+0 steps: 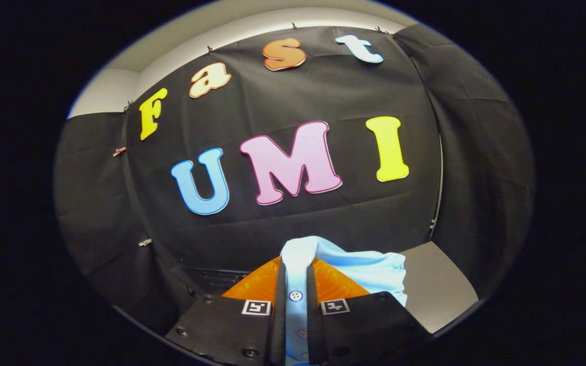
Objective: Put the clothes into the washing machine and then close the washing machine lid.
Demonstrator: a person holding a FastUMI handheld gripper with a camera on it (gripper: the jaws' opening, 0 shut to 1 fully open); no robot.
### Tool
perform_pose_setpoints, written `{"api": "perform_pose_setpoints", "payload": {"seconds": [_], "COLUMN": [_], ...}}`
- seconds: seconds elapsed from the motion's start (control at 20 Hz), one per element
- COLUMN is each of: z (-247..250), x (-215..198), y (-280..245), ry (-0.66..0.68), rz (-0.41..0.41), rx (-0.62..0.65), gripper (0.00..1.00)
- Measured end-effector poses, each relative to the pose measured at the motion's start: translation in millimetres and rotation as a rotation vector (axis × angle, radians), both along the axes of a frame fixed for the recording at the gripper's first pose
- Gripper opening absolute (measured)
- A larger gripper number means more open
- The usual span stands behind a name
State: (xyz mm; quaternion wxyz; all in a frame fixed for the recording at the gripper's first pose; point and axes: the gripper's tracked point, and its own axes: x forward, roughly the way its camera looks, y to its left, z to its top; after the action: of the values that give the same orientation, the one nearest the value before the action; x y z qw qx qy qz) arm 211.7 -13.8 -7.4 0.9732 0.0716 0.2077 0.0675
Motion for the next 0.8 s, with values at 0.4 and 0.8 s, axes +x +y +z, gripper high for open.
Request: {"api": "perform_pose_setpoints", "payload": {"seconds": [0.4,0.8], "z": [6,-57], "x": [-24,-48], "y": [139,257], "ry": [-0.013,0.074], "rz": [0.201,0.34], "rx": [0.053,0.083], "gripper": [0.21,0.21]}}
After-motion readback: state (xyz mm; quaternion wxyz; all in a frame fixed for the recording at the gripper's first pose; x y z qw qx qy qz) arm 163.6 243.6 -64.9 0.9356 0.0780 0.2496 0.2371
